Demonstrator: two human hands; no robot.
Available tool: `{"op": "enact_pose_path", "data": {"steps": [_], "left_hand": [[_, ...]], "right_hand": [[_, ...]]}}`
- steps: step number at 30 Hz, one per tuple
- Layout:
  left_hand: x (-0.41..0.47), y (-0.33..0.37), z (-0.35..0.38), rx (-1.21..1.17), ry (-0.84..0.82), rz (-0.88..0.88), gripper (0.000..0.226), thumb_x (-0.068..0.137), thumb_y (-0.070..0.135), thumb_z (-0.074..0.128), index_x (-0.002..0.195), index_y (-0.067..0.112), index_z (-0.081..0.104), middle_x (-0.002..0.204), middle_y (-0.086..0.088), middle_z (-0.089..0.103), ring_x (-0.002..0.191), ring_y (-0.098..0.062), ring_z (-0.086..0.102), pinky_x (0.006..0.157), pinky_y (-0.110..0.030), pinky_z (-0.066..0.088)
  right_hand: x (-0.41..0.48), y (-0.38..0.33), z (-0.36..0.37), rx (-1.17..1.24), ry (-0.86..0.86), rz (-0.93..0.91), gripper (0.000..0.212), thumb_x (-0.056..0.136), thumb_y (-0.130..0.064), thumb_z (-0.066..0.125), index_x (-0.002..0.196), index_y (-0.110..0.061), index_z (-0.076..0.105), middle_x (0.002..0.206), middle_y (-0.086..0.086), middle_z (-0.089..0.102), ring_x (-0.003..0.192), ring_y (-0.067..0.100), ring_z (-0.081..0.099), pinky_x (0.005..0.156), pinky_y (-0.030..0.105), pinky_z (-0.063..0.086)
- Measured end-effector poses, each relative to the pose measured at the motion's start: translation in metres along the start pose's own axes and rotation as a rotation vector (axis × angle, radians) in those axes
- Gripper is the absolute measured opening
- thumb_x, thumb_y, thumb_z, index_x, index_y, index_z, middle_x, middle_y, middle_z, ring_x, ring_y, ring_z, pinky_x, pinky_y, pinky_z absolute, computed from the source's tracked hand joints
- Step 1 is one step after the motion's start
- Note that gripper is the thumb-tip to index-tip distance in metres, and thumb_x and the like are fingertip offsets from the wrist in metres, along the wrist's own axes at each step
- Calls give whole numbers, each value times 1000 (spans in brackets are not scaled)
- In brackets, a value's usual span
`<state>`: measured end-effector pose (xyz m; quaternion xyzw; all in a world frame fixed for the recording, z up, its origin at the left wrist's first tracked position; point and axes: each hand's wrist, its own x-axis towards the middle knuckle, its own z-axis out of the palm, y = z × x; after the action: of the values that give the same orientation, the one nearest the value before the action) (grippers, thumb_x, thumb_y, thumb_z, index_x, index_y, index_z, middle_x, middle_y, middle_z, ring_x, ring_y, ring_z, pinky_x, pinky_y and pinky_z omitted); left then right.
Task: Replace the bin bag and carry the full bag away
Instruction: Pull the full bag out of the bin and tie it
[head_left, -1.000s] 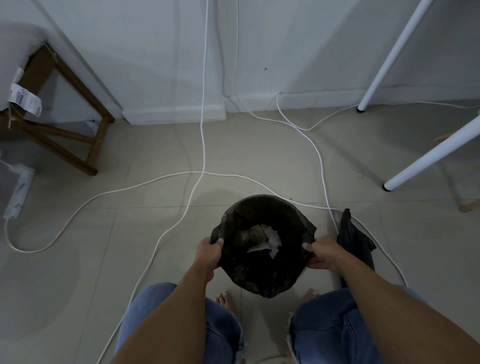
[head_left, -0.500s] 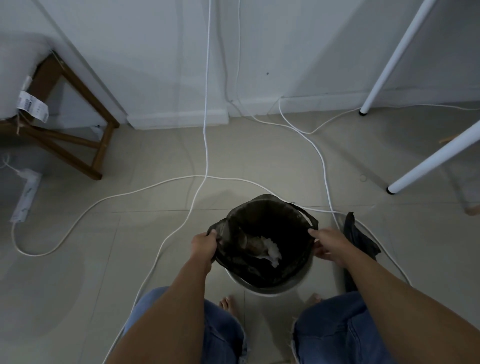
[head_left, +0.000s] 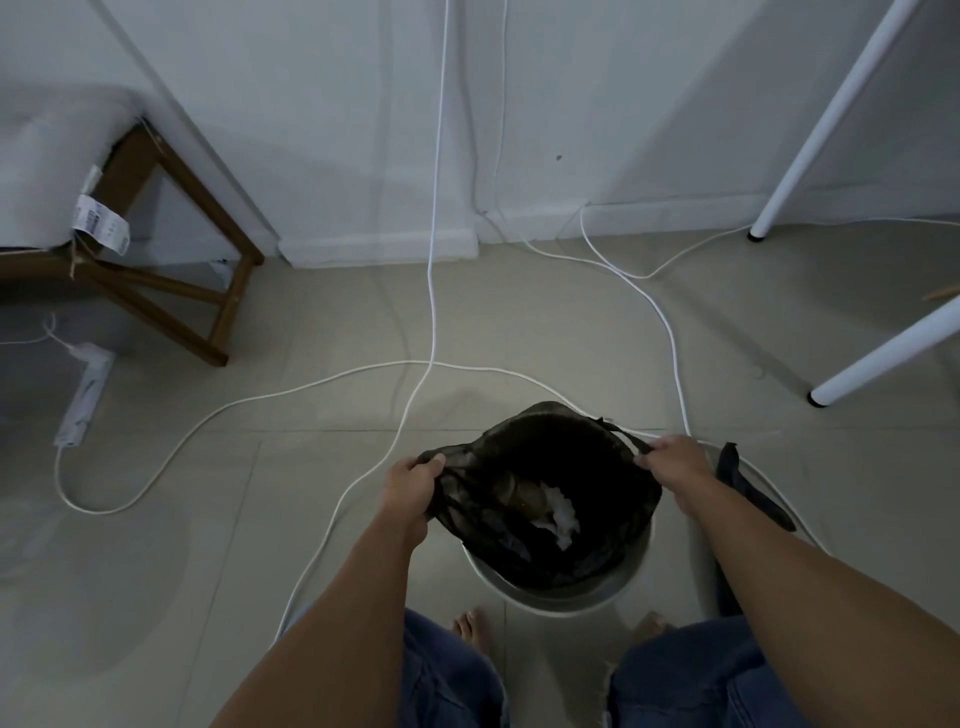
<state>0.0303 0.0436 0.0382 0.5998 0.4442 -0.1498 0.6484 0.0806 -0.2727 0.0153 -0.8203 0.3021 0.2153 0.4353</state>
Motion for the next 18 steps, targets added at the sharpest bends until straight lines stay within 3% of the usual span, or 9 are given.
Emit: {"op": "enact_pose_path", "data": {"steps": [3, 5, 7, 9, 11, 13, 15, 18], "left_hand": [[0, -4, 1, 47, 14, -44, 35, 81, 13, 74, 110, -4, 63, 96, -21, 71, 82, -35, 70, 66, -38, 57], [-4, -6, 0, 102, -30, -109, 55, 67, 17, 85, 110, -8, 62, 88, -17, 69, 77, -33, 70, 64, -37, 58], [-11, -10, -2, 221, -103, -219, 72, 50, 21, 93, 109, -3, 61, 96, -16, 69, 87, -34, 70, 71, -40, 60], [-24, -13, -2, 365, -163, -330, 58, 57, 16, 91, 105, 1, 61, 97, -14, 69, 82, -26, 68, 63, -29, 58], [-31, -19, -5, 513, -167, -425, 34, 71, 9, 81, 98, 2, 62, 83, -13, 64, 65, -20, 60, 52, -24, 49], [-39, -22, -10, 594, -180, -465, 18, 78, 8, 72, 93, 2, 64, 77, -12, 62, 61, -20, 59, 57, -27, 48], [-45, -21, -11, 568, -199, -414, 8, 86, 8, 61, 92, 3, 64, 82, -12, 67, 66, -22, 64, 65, -29, 49], [-50, -12, -8, 371, -145, -281, 8, 93, 5, 50, 91, 4, 59, 73, -11, 65, 58, -20, 60, 58, -27, 46]], "right_hand": [[-3, -5, -3, 124, 65, -3, 5, 72, -7, 68, 77, -7, 67, 73, 11, 66, 68, 25, 61, 63, 30, 45], [-8, -13, -6, 165, 25, -22, 9, 74, -11, 71, 73, -8, 62, 66, 6, 57, 61, 20, 52, 58, 29, 39], [-11, -20, -11, 164, -4, -57, 19, 75, -14, 72, 65, -9, 57, 61, 5, 50, 58, 19, 45, 56, 29, 33], [-17, -28, -16, 174, -15, -94, 18, 74, -11, 70, 65, -7, 56, 60, 6, 46, 58, 20, 41, 55, 29, 30], [-20, -33, -20, 202, -18, -121, 17, 73, -5, 68, 61, -6, 55, 58, 5, 45, 58, 19, 40, 55, 29, 29], [-24, -38, -23, 252, -33, -142, 16, 69, -1, 67, 59, -5, 56, 54, 5, 49, 57, 19, 44, 58, 28, 35], [-25, -40, -27, 334, -92, -139, 8, 66, 1, 65, 63, 0, 58, 50, 8, 56, 55, 24, 50, 62, 31, 42], [-30, -42, -34, 310, -230, -89, 18, 74, -6, 69, 62, -4, 57, 45, 11, 56, 42, 23, 48, 52, 28, 41]]}}
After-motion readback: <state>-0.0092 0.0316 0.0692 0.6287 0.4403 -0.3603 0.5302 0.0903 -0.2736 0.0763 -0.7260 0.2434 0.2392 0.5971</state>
